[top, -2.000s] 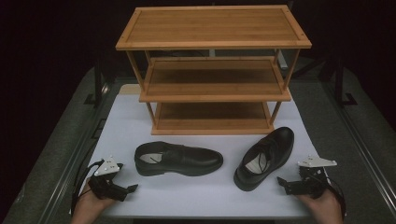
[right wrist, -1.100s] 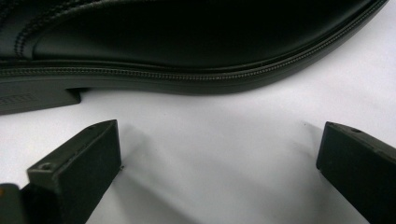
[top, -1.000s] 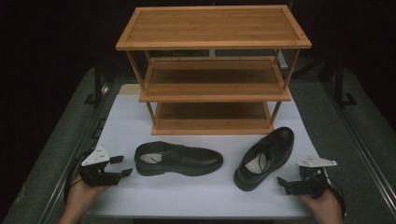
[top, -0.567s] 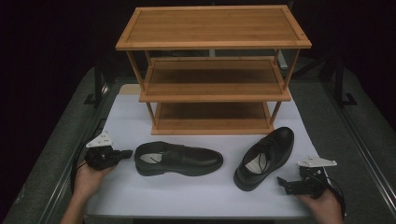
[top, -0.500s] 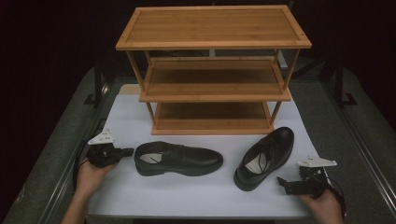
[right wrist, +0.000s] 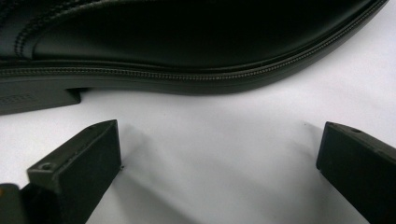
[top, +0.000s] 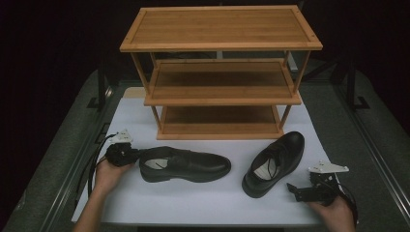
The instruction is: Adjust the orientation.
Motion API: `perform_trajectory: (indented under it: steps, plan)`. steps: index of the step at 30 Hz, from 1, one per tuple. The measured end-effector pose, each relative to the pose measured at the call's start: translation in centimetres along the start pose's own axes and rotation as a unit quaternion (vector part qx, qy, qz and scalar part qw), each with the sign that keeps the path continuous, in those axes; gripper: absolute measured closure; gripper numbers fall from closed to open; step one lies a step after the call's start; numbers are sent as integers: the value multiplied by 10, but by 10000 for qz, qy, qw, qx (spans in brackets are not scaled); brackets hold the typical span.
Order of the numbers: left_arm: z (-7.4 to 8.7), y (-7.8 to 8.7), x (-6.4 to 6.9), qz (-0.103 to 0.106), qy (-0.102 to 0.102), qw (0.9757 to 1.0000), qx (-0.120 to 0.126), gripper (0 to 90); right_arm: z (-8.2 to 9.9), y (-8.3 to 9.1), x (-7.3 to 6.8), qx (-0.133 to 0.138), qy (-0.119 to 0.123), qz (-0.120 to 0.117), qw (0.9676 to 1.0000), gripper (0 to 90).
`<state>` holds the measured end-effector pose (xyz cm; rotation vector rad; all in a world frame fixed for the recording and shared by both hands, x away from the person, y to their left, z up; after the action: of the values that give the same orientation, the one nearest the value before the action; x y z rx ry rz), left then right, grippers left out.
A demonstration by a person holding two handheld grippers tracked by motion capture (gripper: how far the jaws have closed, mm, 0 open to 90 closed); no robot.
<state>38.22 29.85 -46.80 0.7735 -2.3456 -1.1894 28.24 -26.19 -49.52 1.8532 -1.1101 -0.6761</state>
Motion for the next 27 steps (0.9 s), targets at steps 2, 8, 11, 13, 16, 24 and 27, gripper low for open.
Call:
perform_trajectory:
  steps: [2, 8, 11, 13, 16, 24, 27]
  plan:
    - [1, -4, 1, 61, -27, 10000, -66, 900, 0, 0, 0, 1, -1, 1, 10000, 0]
    - [2, -6, 2, 97, 2, 9999, -83, 900, 0, 0, 0, 0, -1, 0, 10000, 0]
    - [3, -5, 4, 133, -3, 9999, -96, 900, 0, 0, 0, 1, -2, -1, 10000, 0]
    - [4, -4, 6, 143, -17, 9998, -125, 900, 0, 0, 0, 3, -5, -3, 10000, 0]
    - [7, -3, 11, 129, -76, 9998, -149, 900, 0, 0, 0, 7, -5, -3, 10000, 0]
    - [17, 3, 30, 281, -183, 9993, -186, 900, 0, 0, 0, -3, -12, -6, 10000, 0]
    - [21, 4, 38, 400, -205, 9988, -187, 900, 0, 0, 0, -2, -9, -7, 10000, 0]
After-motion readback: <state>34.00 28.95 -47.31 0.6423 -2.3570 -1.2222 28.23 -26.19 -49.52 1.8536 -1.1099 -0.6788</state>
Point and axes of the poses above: each handheld gripper's, and its own axes: y roughly backward along the jaws, z roughly out of its underside, x roughly to its right, the point moved 5 cm from there along -y, roughly forward along the jaws, and after that the axes turned 14 degrees about -x, right-handed, at the moved point
